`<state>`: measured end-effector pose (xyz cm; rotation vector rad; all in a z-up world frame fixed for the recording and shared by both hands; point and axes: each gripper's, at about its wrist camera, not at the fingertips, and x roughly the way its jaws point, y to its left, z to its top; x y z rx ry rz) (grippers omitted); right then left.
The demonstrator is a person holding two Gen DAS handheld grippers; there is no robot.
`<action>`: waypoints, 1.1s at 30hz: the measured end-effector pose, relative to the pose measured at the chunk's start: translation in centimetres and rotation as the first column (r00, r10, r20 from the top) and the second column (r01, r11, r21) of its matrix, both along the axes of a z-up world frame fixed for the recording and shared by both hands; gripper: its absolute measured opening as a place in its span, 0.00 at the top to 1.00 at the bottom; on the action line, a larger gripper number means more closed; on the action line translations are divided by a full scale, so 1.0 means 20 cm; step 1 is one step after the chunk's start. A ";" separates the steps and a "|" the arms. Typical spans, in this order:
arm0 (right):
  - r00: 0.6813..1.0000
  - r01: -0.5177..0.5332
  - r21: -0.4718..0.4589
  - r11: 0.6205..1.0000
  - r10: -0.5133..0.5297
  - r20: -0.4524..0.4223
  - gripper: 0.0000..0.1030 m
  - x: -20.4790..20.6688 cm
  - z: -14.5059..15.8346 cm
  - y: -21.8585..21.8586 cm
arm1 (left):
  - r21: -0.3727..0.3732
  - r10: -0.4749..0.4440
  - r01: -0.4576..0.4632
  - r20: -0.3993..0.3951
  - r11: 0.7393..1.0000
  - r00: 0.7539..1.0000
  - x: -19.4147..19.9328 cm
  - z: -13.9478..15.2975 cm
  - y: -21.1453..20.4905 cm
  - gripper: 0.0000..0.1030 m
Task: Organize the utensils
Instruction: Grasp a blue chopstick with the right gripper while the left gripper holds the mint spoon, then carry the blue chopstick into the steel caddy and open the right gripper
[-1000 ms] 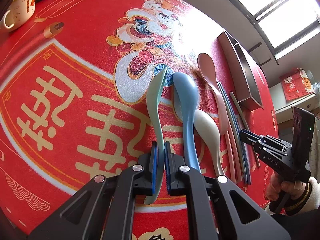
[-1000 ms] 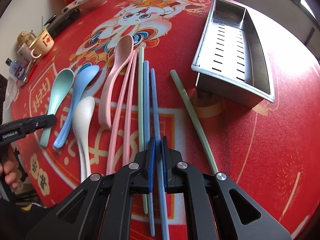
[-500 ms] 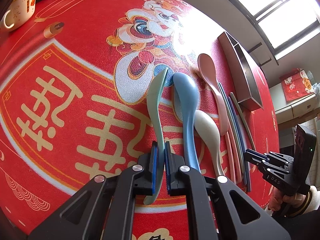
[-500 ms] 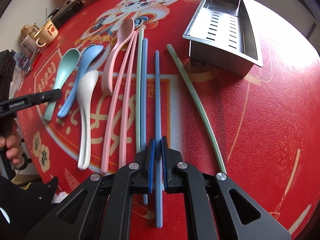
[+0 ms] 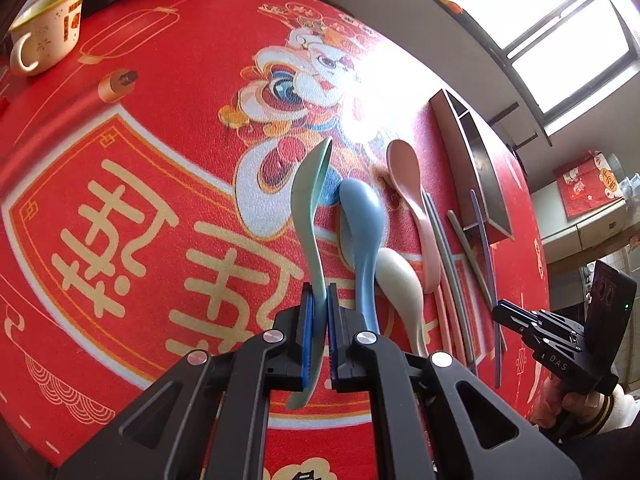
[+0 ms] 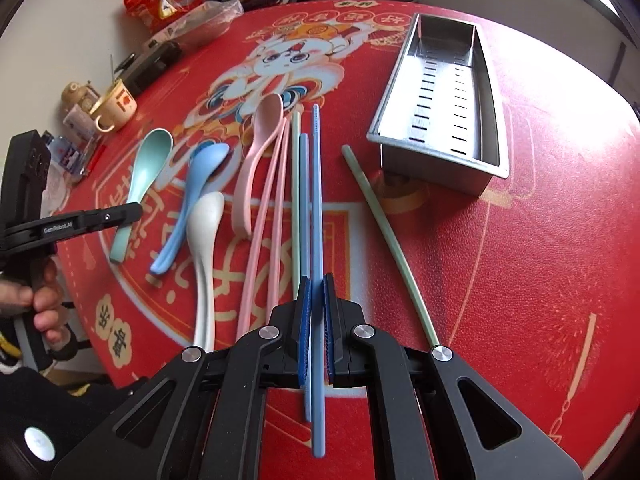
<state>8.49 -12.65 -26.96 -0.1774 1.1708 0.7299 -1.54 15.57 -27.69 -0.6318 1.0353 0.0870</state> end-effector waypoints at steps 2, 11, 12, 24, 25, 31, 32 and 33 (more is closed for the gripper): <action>1.000 0.014 0.020 1.000 -0.014 0.006 0.94 0.02 0.03 -0.01 | -0.012 0.014 -0.013 0.022 1.000 1.000 0.01 0.04 0.02 0.94; 0.983 0.185 0.113 0.976 -0.186 -0.005 0.94 0.33 0.19 -0.07 | -0.023 0.013 -0.011 0.098 1.000 0.995 0.07 0.20 0.02 0.94; 0.979 0.204 0.113 0.973 -0.205 0.004 0.94 0.38 0.21 -0.07 | -0.022 0.011 -0.008 0.103 1.000 0.995 0.08 0.21 0.02 0.94; 0.932 0.358 -0.028 0.933 -0.355 0.072 0.94 0.91 0.11 0.00 | -0.051 0.023 -0.017 0.120 0.999 0.992 0.11 0.20 0.07 0.94; 0.936 0.348 -0.044 0.936 -0.345 0.075 0.94 0.93 0.09 0.02 | -0.053 0.028 -0.021 0.120 0.998 0.992 0.11 0.20 0.07 0.94; 0.947 0.320 -0.144 0.936 -0.312 0.073 0.94 0.97 -0.01 0.09 | -0.066 0.028 -0.021 0.109 0.998 0.994 0.12 0.18 0.06 0.94; 0.945 0.328 -0.156 0.932 -0.321 0.068 0.94 0.97 -0.02 0.09 | -0.068 0.029 -0.022 0.110 0.997 0.994 0.12 0.18 0.06 0.94; 0.941 0.337 -0.164 0.927 -0.331 0.065 0.94 0.98 -0.03 0.08 | -0.071 0.029 -0.022 0.111 0.997 0.993 0.12 0.18 0.06 0.94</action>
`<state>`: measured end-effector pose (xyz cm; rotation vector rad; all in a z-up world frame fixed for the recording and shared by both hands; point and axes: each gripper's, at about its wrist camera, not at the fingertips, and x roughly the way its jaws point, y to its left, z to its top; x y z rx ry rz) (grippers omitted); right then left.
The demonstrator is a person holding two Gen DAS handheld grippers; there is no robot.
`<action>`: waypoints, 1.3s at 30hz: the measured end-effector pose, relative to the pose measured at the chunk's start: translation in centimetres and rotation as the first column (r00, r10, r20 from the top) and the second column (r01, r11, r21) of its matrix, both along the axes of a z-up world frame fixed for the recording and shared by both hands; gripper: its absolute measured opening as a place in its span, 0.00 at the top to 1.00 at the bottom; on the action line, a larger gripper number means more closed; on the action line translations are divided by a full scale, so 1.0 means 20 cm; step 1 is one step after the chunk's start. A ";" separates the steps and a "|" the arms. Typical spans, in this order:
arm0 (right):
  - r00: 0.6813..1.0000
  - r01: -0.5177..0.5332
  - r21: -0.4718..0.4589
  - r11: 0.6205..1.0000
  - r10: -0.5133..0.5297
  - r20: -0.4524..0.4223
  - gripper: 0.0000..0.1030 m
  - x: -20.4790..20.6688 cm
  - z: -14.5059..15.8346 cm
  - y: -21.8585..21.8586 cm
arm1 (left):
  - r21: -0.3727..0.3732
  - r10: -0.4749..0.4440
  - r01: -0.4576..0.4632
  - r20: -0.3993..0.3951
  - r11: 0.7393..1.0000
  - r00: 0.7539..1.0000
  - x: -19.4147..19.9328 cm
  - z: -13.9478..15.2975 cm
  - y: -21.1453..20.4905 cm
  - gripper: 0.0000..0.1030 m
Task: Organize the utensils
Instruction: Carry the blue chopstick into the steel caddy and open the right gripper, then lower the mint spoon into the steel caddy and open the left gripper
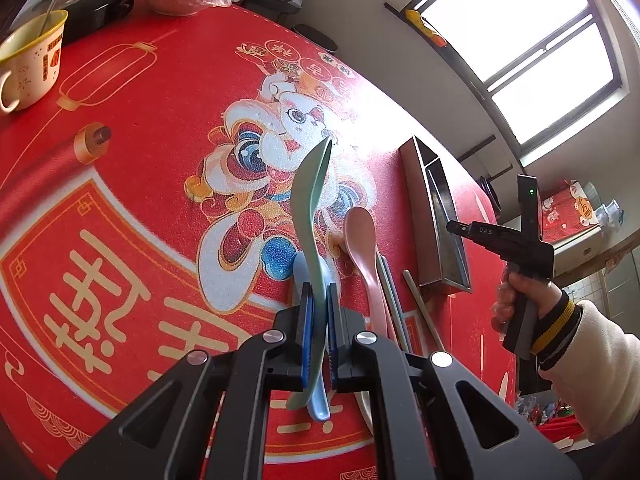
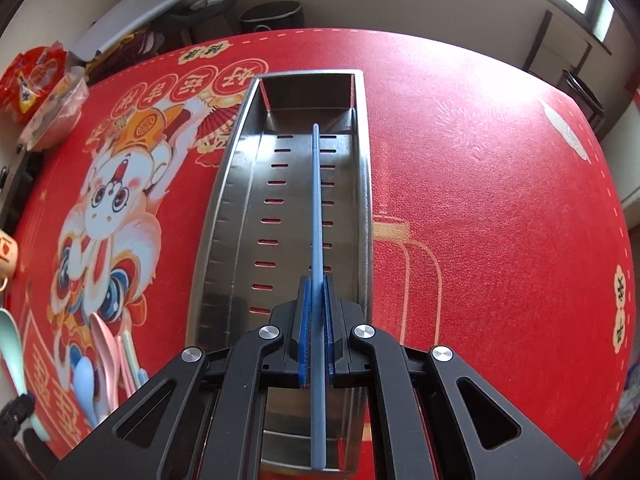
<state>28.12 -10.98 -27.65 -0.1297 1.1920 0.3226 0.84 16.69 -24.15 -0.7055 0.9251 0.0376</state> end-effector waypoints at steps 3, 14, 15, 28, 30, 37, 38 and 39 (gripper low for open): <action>1.000 0.016 0.002 1.000 -0.016 -0.016 0.94 0.01 -0.01 -0.01 | -0.003 -0.003 0.003 0.000 1.000 1.000 0.01 0.00 0.00 0.94; 0.999 0.035 0.084 0.996 -0.035 -0.004 0.92 -0.08 0.08 -0.05 | 0.002 -0.057 0.057 -0.010 0.998 0.998 0.10 0.02 -0.10 0.94; 0.999 0.034 0.099 0.994 -0.035 0.009 0.92 -0.11 0.10 -0.07 | 0.001 -0.062 0.062 -0.011 0.998 0.998 0.12 0.02 -0.11 0.94; 0.984 0.094 0.249 0.964 -0.127 0.122 0.31 -0.39 0.27 -0.41 | -0.007 -0.198 0.198 -0.005 0.980 0.980 0.42 0.08 -0.41 0.94; 0.983 0.101 0.246 0.964 -0.135 0.126 0.17 -0.40 0.28 -0.45 | -0.010 -0.221 0.221 -0.001 0.975 0.975 0.48 0.08 -0.48 0.94; 0.981 0.087 0.249 0.965 -0.127 0.147 0.15 -0.45 0.30 -0.59 | -0.051 -0.280 0.280 0.006 0.959 0.960 0.74 0.05 -0.69 0.94; 0.981 0.089 0.247 0.965 -0.128 0.146 0.15 -0.45 0.30 -0.62 | -0.064 -0.284 0.284 0.002 0.957 0.959 0.78 0.03 -0.72 0.94; 0.981 0.092 0.245 0.965 -0.130 0.143 0.15 -0.46 0.30 -0.64 | -0.079 -0.289 0.288 -0.004 0.955 0.957 0.83 0.01 -0.75 0.94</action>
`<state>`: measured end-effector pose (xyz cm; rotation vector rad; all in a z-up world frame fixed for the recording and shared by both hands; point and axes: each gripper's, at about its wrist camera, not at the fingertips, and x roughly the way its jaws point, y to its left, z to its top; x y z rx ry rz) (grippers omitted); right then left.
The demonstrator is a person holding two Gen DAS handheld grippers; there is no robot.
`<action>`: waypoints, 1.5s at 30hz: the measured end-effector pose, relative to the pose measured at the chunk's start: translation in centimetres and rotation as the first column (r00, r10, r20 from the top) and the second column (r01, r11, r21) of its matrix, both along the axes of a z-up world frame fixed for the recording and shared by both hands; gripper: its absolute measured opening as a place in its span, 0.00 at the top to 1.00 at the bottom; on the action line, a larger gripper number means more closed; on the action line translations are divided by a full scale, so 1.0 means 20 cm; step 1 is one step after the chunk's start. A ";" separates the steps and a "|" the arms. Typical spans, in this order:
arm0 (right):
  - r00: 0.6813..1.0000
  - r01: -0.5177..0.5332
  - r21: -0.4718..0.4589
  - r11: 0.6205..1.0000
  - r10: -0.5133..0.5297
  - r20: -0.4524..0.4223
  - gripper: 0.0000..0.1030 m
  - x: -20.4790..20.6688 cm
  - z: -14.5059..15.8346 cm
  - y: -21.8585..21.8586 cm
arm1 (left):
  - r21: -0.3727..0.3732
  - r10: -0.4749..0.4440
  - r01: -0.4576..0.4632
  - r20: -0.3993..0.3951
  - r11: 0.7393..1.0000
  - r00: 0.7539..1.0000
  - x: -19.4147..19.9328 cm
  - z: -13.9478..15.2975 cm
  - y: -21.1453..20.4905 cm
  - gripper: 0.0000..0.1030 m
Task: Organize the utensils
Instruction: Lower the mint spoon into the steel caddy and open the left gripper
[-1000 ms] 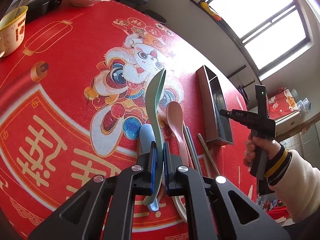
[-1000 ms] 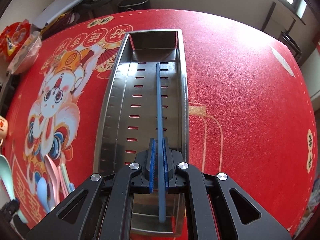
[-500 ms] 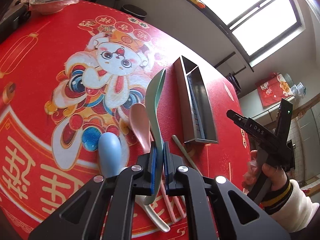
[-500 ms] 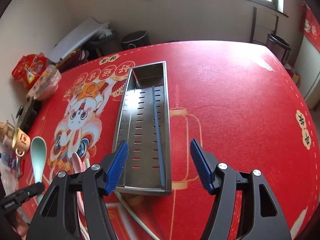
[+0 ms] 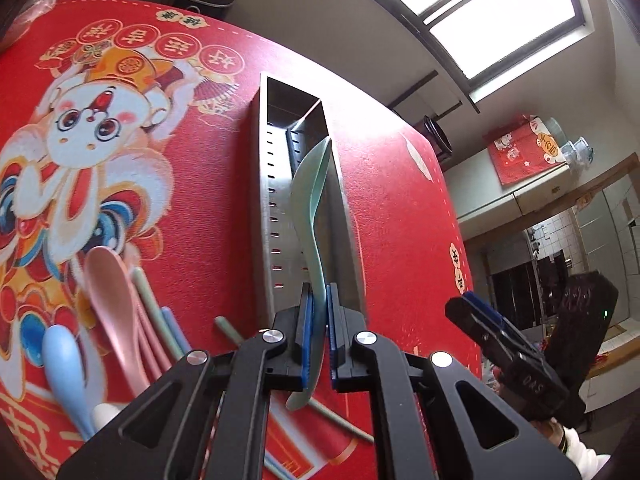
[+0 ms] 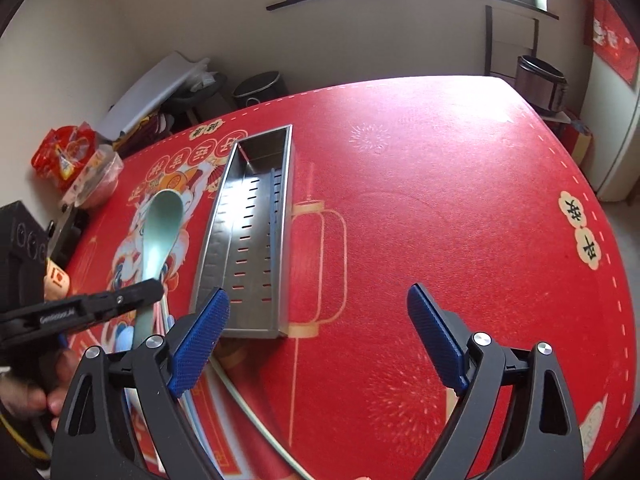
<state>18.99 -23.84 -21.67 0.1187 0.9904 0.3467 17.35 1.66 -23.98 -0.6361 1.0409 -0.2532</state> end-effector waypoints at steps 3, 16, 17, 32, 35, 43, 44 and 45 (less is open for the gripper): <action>1.000 0.014 -0.003 1.000 -0.014 -0.004 0.15 -0.01 0.00 -0.08 | -0.012 0.009 -0.009 -0.045 1.000 0.999 0.12 -0.07 -0.07 0.94; 0.992 0.124 0.032 0.992 -0.123 -0.015 0.15 -0.03 -0.01 -0.38 | 0.060 0.006 0.001 -0.129 0.998 0.992 0.39 -0.23 -0.23 0.94; 0.992 0.127 0.033 0.991 -0.127 -0.017 0.15 -0.04 -0.01 -0.39 | 0.065 0.004 0.004 -0.135 0.998 0.991 0.40 -0.24 -0.23 0.94; 0.991 0.133 0.042 0.990 -0.131 -0.037 0.15 -0.08 -0.03 -0.43 | 0.090 -0.036 0.052 -0.170 0.995 0.985 0.43 -0.30 -0.36 0.93; 0.991 0.131 0.045 0.990 -0.130 -0.035 0.15 -0.09 -0.02 -0.42 | 0.099 -0.034 0.052 -0.171 0.994 0.985 0.43 -0.28 -0.36 0.89; 0.989 0.150 0.069 0.986 -0.150 -0.012 0.15 -0.15 0.00 -0.37 | 0.124 -0.052 0.068 -0.132 0.990 0.990 0.35 -0.17 -0.32 0.78; 0.989 0.147 0.068 0.987 -0.147 -0.003 0.15 -0.16 0.01 -0.36 | 0.131 -0.056 0.071 -0.119 0.989 0.991 0.33 -0.15 -0.31 0.77; 0.990 0.141 0.068 0.988 -0.142 0.005 0.15 -0.17 0.01 -0.34 | 0.144 -0.061 0.076 -0.104 0.987 0.993 0.31 -0.12 -0.30 0.75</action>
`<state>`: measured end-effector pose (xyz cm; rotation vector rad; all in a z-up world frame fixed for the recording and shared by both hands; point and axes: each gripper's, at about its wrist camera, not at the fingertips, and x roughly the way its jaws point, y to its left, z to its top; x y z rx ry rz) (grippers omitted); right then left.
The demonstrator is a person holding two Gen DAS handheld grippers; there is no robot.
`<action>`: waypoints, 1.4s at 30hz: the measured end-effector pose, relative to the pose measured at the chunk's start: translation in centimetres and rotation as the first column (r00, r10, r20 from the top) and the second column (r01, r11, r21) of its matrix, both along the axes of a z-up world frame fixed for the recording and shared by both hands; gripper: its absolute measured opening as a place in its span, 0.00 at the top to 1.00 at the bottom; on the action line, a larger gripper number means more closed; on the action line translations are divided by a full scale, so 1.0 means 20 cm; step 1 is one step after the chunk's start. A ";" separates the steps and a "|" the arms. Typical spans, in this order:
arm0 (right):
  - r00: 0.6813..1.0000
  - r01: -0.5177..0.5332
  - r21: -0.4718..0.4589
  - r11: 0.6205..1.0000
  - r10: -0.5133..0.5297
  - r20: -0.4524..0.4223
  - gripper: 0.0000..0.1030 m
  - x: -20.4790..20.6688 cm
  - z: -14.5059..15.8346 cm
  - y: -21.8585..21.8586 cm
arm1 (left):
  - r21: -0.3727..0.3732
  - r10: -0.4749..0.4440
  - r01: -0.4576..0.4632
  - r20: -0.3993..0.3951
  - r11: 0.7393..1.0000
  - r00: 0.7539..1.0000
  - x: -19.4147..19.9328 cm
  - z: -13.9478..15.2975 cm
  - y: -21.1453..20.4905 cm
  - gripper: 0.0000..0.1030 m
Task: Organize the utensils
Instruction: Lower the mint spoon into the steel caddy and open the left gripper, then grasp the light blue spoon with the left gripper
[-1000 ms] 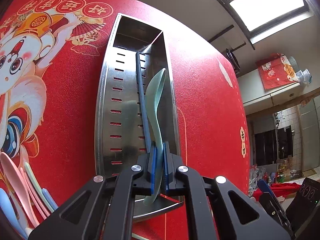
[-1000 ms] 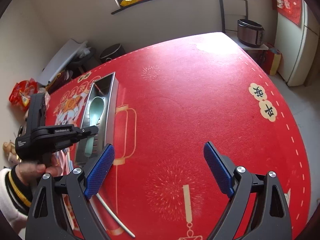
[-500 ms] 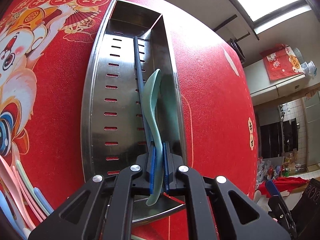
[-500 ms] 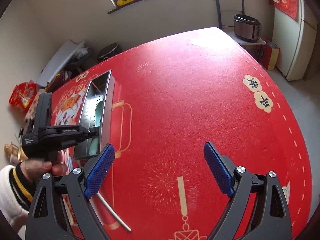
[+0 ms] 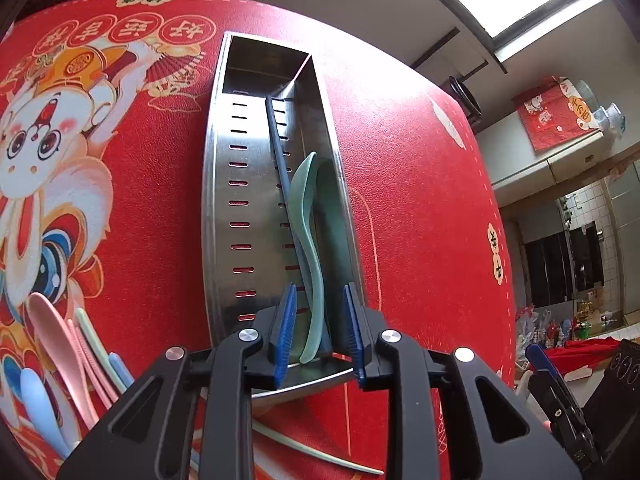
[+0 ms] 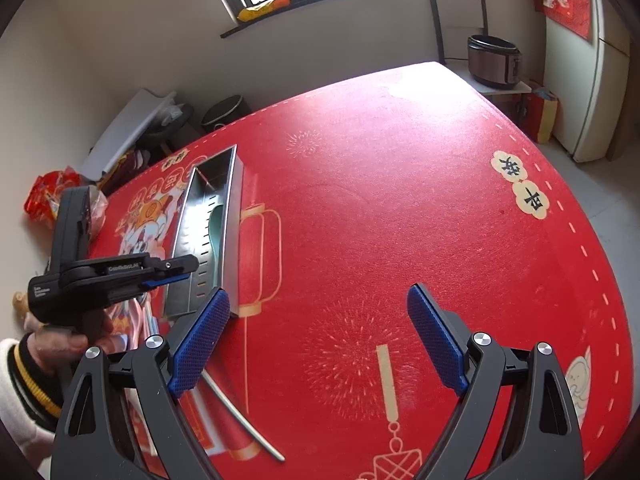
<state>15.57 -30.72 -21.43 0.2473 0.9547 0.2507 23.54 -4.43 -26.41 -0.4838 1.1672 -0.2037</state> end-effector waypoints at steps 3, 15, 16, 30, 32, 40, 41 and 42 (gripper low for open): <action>1.000 -0.018 -0.001 1.000 0.018 0.014 0.15 -0.02 0.00 0.05 | 0.044 -0.019 0.017 0.050 0.999 0.999 -0.09 0.08 0.04 0.73; 0.987 -0.155 0.014 0.988 0.155 -0.034 0.15 -0.09 -0.08 0.34 | 0.175 0.114 -0.131 0.106 0.976 0.988 -0.68 0.15 0.48 0.72; 0.985 -0.168 0.011 0.986 0.168 -0.037 0.15 -0.10 -0.08 0.36 | 0.180 0.137 -0.154 0.105 0.972 0.985 -0.73 0.15 0.52 0.72; 0.936 -0.337 -0.041 0.941 0.331 -0.120 0.15 -0.17 -0.15 0.69 | 0.157 0.263 -0.261 0.012 0.952 0.965 -1.11 -0.06 0.70 0.72; 0.934 -0.342 -0.047 0.939 0.334 -0.126 0.15 -0.17 -0.16 0.70 | 0.158 0.258 -0.256 0.008 0.954 0.966 -1.11 -0.07 0.70 0.72; 0.941 -0.315 -0.056 0.947 0.305 -0.147 0.15 -0.17 -0.17 0.66 | 0.169 0.269 -0.269 0.027 0.948 0.963 -1.03 -0.11 0.73 0.72; 0.942 -0.311 -0.057 0.949 0.300 -0.149 0.15 -0.16 -0.18 0.65 | 0.167 0.270 -0.270 0.026 0.948 0.963 -1.02 -0.12 0.74 0.72; 0.943 -0.307 -0.058 0.950 0.296 -0.150 0.15 -0.16 -0.18 0.64 | 0.166 0.270 -0.269 0.022 0.949 0.963 -1.00 -0.13 0.75 0.72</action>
